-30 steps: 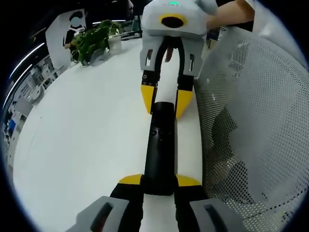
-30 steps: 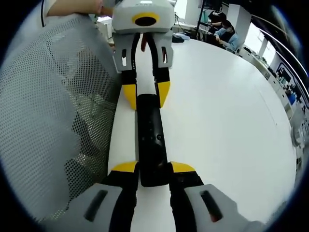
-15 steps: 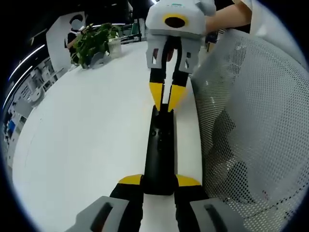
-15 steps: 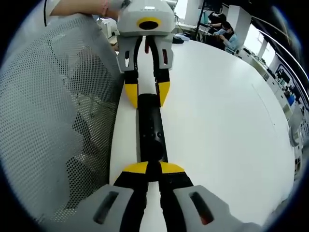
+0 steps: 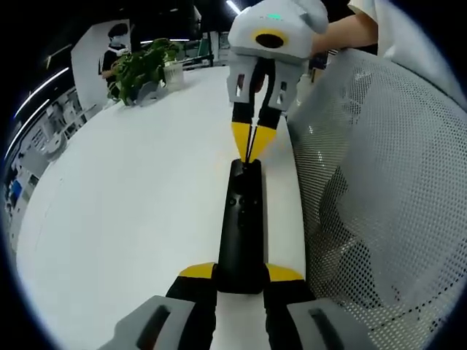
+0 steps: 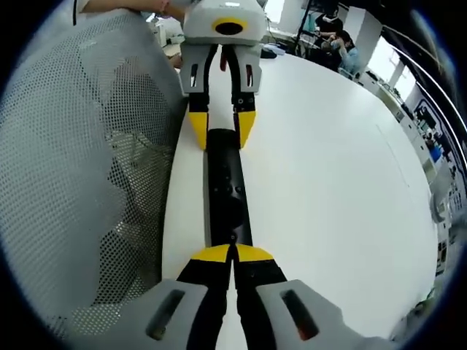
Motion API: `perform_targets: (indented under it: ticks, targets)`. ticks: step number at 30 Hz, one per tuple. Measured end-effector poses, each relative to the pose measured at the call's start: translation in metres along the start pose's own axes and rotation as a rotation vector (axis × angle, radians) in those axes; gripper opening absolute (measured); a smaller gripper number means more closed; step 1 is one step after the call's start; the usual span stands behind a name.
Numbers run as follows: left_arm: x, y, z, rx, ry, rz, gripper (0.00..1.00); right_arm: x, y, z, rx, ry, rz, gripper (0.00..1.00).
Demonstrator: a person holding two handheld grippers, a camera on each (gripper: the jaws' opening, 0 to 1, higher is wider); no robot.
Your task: Press the specified remote control buttons in sequence, fully releasing each button before pressing the next.
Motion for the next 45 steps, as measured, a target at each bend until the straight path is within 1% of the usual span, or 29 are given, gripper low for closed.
perform_targets:
  ticks: [1, 3, 4, 5, 6, 7, 8, 10, 12, 14, 16, 18, 20, 21, 23, 25, 26, 28, 29, 31, 32, 33, 35, 36, 37, 38, 40, 44, 45]
  targets:
    - [0.0, 0.0, 0.0, 0.0, 0.0, 0.0, 0.24, 0.0, 0.001, 0.0, -0.02, 0.022, -0.002, 0.0]
    - [-0.001, 0.0, 0.0, 0.002, 0.003, 0.002, 0.24, 0.0, 0.001, 0.0, -0.023, -0.001, 0.012, 0.0]
    - [-0.001, 0.001, 0.001, 0.002, 0.001, 0.006, 0.24, -0.001, 0.001, -0.001, -0.032, -0.031, 0.028, 0.0]
    - [-0.001, 0.001, 0.001, 0.002, 0.001, 0.007, 0.24, 0.0, 0.0, -0.002, -0.04, -0.03, 0.032, 0.0]
    - [-0.001, 0.001, 0.0, -0.002, -0.005, 0.01, 0.24, -0.001, -0.001, -0.003, -0.061, -0.027, 0.037, 0.0]
    - [-0.001, 0.001, 0.0, -0.005, -0.008, 0.011, 0.24, -0.001, -0.001, -0.004, -0.079, -0.047, 0.042, 0.0]
    - [-0.001, 0.001, 0.0, -0.006, -0.008, 0.013, 0.24, 0.0, -0.002, -0.005, -0.105, -0.125, 0.059, 0.0]
    - [-0.001, 0.001, 0.0, -0.004, -0.01, 0.015, 0.24, 0.002, -0.004, -0.008, -0.15, -0.244, 0.086, 0.0]
    - [-0.001, 0.001, 0.0, -0.006, -0.013, 0.017, 0.24, 0.005, -0.005, -0.011, -0.195, -0.268, 0.088, 0.0]
    - [-0.002, 0.001, 0.0, -0.007, -0.015, 0.02, 0.24, 0.006, -0.007, -0.013, -0.236, -0.375, 0.114, 0.0]
    - [-0.002, 0.001, 0.0, -0.011, -0.018, 0.024, 0.24, 0.011, -0.008, -0.012, -0.247, -0.459, 0.111, 0.0]
    - [-0.002, 0.0, 0.0, -0.014, -0.019, 0.026, 0.24, 0.014, -0.007, -0.009, -0.22, -0.566, 0.103, 0.0]
    - [-0.002, 0.0, 0.0, -0.016, -0.02, 0.027, 0.24, 0.018, -0.005, -0.006, -0.211, -0.622, 0.084, 0.0]
    - [-0.002, 0.0, 0.0, -0.017, -0.019, 0.028, 0.24, 0.019, -0.005, -0.005, -0.212, -0.622, 0.07, 0.0]
    - [-0.002, 0.0, 0.0, -0.018, -0.021, 0.028, 0.24, 0.019, -0.005, -0.005, -0.209, -0.566, 0.034, 0.0]
    - [-0.002, 0.0, 0.0, -0.008, -0.007, 0.019, 0.24, 0.017, -0.006, -0.007, -0.186, -0.376, -0.027, 0.0]
    - [-0.002, 0.001, 0.001, 0.0, 0.0, 0.015, 0.24, 0.016, -0.005, -0.006, -0.169, -0.316, -0.04, 0.0]
    - [-0.002, 0.001, 0.002, 0.006, -0.002, 0.016, 0.24, 0.013, -0.003, -0.004, -0.134, -0.321, -0.037, 0.0]
    - [-0.002, 0.001, 0.002, 0.009, -0.001, 0.017, 0.24, 0.013, -0.002, -0.002, -0.111, -0.303, -0.042, 0.0]
    - [-0.001, 0.001, 0.001, 0.006, -0.004, 0.018, 0.24, 0.012, -0.001, -0.001, -0.099, -0.333, -0.033, 0.0]
    - [-0.001, 0.001, 0.001, 0.005, -0.007, 0.019, 0.24, 0.011, -0.001, -0.002, -0.092, -0.32, -0.034, 0.0]
    - [-0.001, 0.001, 0.001, 0.004, -0.005, 0.018, 0.24, 0.013, -0.003, -0.006, -0.056, -0.287, -0.021, 0.0]
    - [-0.001, 0.001, 0.001, 0.006, -0.005, 0.016, 0.24, 0.011, -0.006, -0.011, -0.043, -0.285, -0.027, 0.0]
    - [-0.001, 0.001, 0.001, 0.008, -0.004, 0.015, 0.24, 0.008, -0.009, -0.012, -0.052, -0.277, -0.037, 0.0]
    - [-0.001, 0.001, 0.001, 0.009, -0.002, 0.015, 0.24, 0.006, -0.01, -0.012, -0.08, -0.247, -0.054, 0.0]
    - [-0.001, 0.001, 0.001, 0.011, -0.002, 0.015, 0.24, 0.008, -0.009, -0.014, -0.083, -0.185, -0.038, 0.0]
    - [-0.001, 0.001, 0.001, 0.008, -0.005, 0.015, 0.24, 0.003, -0.008, -0.014, -0.108, -0.176, -0.041, 0.0]
    - [-0.001, 0.001, 0.001, 0.005, -0.008, 0.016, 0.24, 0.004, -0.009, -0.015, -0.112, -0.157, -0.041, 0.0]
    - [-0.001, 0.001, 0.0, 0.005, -0.011, 0.018, 0.24, 0.004, -0.01, -0.016, -0.123, -0.129, -0.045, 0.0]
Point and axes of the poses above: the point that each gripper's makers call its tool centre point, and the gripper's own axes: y roughly backward along the fingers, x roughly to its right, z roughly out of its underside, the point moved 7 cm from there along y, roughly backward along the fingers, and after that the axes turned 14 degrees about x, right-handed, at the moved point
